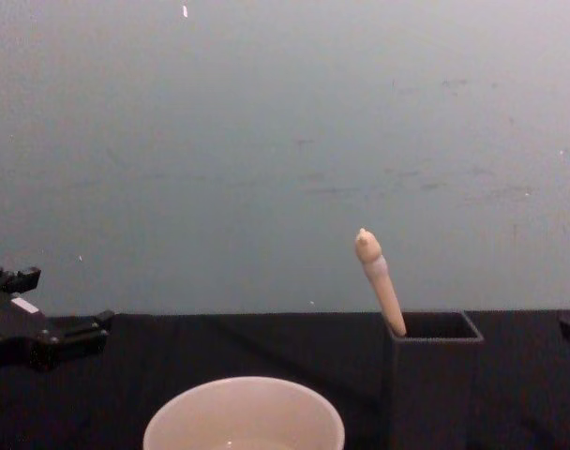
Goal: Pick up the stirring spoon with one hand, stir inside the cup, then place it back in its original position.
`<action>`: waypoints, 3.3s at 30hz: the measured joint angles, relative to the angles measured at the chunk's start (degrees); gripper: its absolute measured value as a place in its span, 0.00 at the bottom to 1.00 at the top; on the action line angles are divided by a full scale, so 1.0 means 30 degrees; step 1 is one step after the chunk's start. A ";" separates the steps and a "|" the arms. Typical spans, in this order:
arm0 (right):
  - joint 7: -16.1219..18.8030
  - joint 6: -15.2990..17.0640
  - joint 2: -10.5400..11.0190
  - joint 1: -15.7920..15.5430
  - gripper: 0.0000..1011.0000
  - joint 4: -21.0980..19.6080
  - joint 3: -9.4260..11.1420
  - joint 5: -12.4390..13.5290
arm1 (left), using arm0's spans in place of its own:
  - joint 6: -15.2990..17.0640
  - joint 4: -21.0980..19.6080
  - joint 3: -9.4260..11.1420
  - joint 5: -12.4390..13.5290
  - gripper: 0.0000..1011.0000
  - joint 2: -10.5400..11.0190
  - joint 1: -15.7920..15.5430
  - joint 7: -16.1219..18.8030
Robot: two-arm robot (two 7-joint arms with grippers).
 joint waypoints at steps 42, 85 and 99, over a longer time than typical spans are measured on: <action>-0.0001 0.0003 0.0000 0.0000 0.99 0.0000 0.0000 0.0000 | 0.0001 -0.0001 -0.0001 0.0000 0.99 0.0000 0.0000 0.0000; 0.3368 0.2370 0.0445 -0.0982 0.99 -0.3994 0.1449 0.2556 | 0.0001 -0.0001 -0.0001 0.0000 0.99 0.0000 0.0000 0.0000; 0.5450 0.4279 -0.0075 -0.1070 0.99 -0.5901 0.0550 0.2663 | 0.0001 0.0000 0.0000 -0.0001 0.99 0.0000 0.0000 0.0001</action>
